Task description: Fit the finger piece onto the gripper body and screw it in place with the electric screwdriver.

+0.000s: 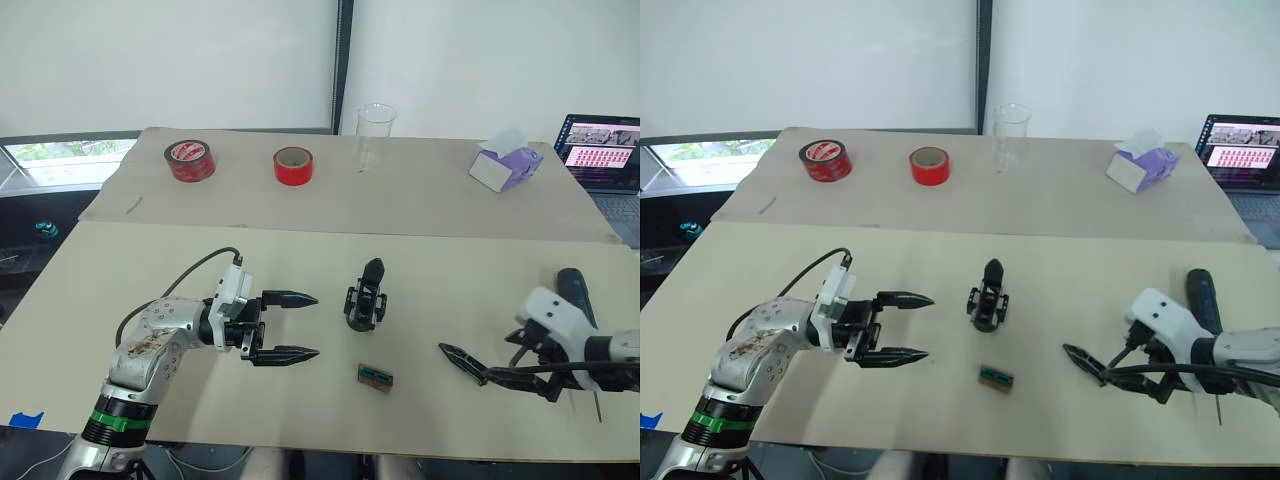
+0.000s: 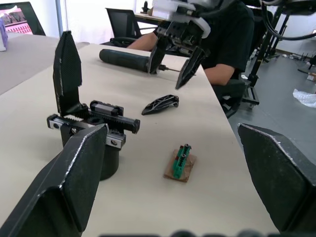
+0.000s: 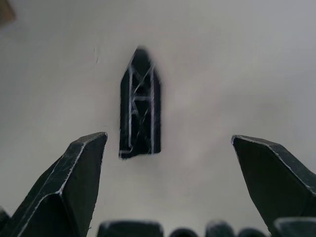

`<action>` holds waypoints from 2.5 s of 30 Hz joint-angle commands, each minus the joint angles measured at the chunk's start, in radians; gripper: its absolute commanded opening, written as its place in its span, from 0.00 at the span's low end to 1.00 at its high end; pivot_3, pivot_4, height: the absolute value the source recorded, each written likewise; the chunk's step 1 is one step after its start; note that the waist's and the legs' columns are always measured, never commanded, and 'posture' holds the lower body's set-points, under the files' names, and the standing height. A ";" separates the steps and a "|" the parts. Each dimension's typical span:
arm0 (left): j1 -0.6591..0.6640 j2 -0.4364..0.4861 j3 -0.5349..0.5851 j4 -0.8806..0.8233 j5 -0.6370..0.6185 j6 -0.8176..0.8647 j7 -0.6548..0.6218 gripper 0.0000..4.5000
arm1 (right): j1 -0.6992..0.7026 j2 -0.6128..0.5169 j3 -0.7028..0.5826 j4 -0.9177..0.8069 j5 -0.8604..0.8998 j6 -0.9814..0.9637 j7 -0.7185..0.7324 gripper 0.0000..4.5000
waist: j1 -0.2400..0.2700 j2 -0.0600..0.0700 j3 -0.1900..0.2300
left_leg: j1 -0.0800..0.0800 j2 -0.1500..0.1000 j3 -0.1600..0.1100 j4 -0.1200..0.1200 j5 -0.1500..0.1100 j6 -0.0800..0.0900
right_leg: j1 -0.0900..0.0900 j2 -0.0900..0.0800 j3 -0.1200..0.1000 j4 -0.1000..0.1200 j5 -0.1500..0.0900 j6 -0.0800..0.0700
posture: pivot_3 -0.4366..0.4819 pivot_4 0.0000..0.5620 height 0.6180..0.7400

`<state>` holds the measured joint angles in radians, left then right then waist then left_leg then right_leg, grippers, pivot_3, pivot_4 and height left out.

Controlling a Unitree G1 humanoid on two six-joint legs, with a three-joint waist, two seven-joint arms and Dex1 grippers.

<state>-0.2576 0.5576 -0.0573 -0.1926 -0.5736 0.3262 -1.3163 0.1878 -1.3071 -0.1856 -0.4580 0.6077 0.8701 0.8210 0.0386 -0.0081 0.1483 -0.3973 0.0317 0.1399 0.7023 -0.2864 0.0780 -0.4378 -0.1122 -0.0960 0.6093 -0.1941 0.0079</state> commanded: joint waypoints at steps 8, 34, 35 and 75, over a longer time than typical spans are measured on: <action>0.015 0.009 0.019 -0.051 -0.007 -0.029 0.041 0.98 | -0.163 0.076 0.242 0.056 -0.148 0.003 0.025 1.00 | -0.005 -0.004 -0.001 | 0.001 0.001 0.000 0.003 0.001 -0.001 | 0.001 0.000 0.001 0.001 0.001 0.000 | 0.48 0.27 1.00; -0.142 -0.209 0.169 -0.073 -0.245 0.213 0.515 1.00 | -0.297 0.498 -0.093 -0.126 -0.353 -0.396 -0.295 0.24 | -0.016 -0.013 -0.006 | -0.001 0.002 -0.001 0.003 0.007 -0.011 | 0.000 0.001 0.001 0.002 0.004 0.003 | 0.48 0.27 1.00; -0.162 -0.244 0.171 -0.076 -0.260 0.224 0.564 1.00 | -0.338 0.530 -0.066 -0.160 -0.393 -0.408 -0.348 0.24 | -0.017 -0.013 -0.006 | -0.001 0.002 -0.001 0.003 0.008 -0.012 | 0.000 0.002 0.001 0.002 0.004 0.003 | 0.48 0.27 1.00; -0.329 -0.498 0.205 0.031 -0.423 0.188 0.634 0.00 | -0.530 0.658 0.045 -0.299 -0.279 -0.264 -0.136 0.99 | -0.026 -0.013 -0.006 | -0.002 0.000 -0.002 0.003 0.007 -0.008 | 0.000 0.004 0.000 0.002 0.007 -0.002 | 0.48 0.27 1.00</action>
<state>-0.5444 0.0258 0.1220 -0.1709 -0.9483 0.4891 -0.6217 -0.3285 -0.6102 -0.0592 -0.7166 0.1976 0.5500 0.5963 0.0123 -0.0211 0.1423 -0.3989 0.0318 0.1375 0.7055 -0.2809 0.0723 -0.4376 -0.1081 -0.0960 0.6113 -0.1869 0.0052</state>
